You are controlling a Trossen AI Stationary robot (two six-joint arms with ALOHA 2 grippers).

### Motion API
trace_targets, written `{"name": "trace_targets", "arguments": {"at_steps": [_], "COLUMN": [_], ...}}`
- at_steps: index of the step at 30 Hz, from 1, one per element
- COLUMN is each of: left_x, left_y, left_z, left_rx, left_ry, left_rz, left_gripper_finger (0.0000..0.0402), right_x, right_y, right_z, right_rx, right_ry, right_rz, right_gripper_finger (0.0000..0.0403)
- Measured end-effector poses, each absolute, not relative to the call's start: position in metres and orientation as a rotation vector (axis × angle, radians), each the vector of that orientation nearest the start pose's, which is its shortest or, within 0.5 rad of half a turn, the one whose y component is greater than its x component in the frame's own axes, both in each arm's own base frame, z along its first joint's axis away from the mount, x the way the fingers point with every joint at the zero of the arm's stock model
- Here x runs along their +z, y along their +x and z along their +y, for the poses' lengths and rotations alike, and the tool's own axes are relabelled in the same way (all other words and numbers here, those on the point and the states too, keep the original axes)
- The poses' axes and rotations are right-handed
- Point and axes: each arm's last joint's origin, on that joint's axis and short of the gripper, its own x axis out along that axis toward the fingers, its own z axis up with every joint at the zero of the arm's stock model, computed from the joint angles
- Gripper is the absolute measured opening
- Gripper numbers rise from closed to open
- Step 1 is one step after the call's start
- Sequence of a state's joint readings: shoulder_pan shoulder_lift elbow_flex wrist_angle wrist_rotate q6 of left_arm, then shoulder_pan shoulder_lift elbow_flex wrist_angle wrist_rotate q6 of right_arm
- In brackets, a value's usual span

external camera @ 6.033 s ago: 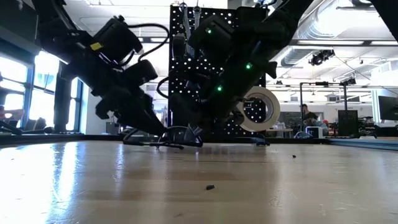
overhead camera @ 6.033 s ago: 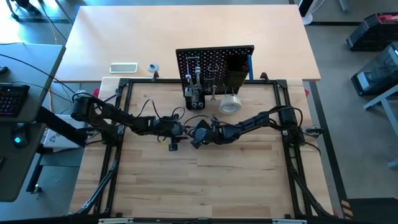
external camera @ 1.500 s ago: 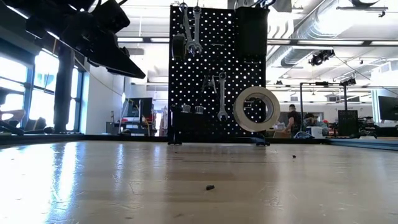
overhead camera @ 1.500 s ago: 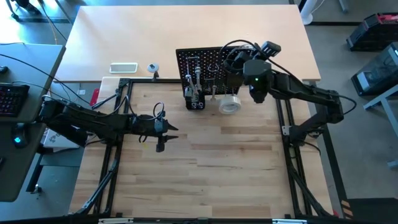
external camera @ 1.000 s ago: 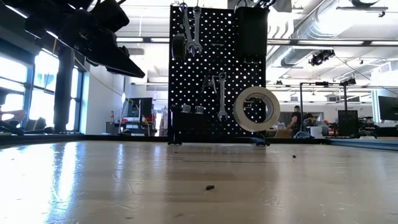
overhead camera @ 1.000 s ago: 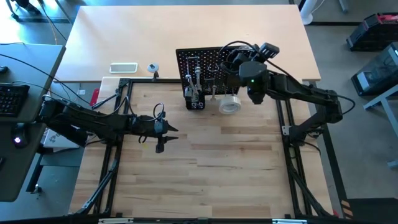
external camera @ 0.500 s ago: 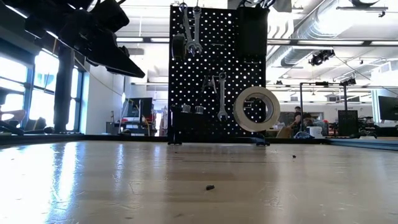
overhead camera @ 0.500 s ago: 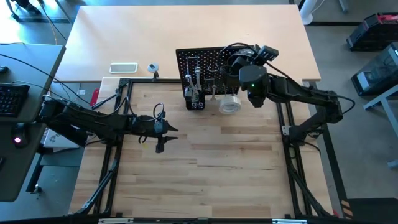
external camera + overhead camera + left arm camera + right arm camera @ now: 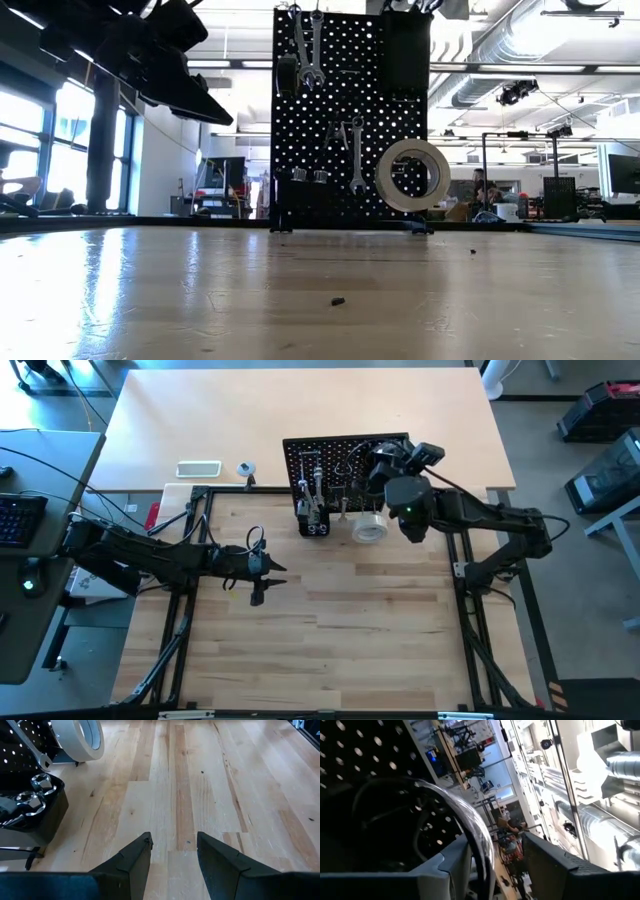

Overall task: Hang tools onto peg board
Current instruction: Put the safety glasses into the top black bin on the peg board

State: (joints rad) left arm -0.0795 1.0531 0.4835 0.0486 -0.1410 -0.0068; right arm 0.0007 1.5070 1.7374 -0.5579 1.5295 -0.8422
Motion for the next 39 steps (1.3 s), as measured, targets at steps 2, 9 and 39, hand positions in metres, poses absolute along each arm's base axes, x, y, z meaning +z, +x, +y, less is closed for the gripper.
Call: {"name": "trace_targets", "arguments": {"at_steps": [2,9,39], "left_x": [0.203,0.203,0.203], "left_y": [0.211,0.211,0.211], "left_z": [-0.013,-0.013,-0.013], "left_rx": [0.062,0.063,0.056], "left_ry": [0.050,0.042,0.060], "left_rz": [0.518,0.517,0.518], "left_gripper_finger": [0.0152,0.0152,0.0152], "right_x": [0.459,0.456,0.437], "right_y": [0.294,0.294,0.289], "right_z": [-0.026,-0.024,0.000], "right_rx": [-1.312,-1.274,-1.070], "right_ry": [-0.904,-0.879,-0.812], "right_rz": [0.872,0.833,0.775], "right_gripper_finger": [0.0168,0.0168,0.0168]}}
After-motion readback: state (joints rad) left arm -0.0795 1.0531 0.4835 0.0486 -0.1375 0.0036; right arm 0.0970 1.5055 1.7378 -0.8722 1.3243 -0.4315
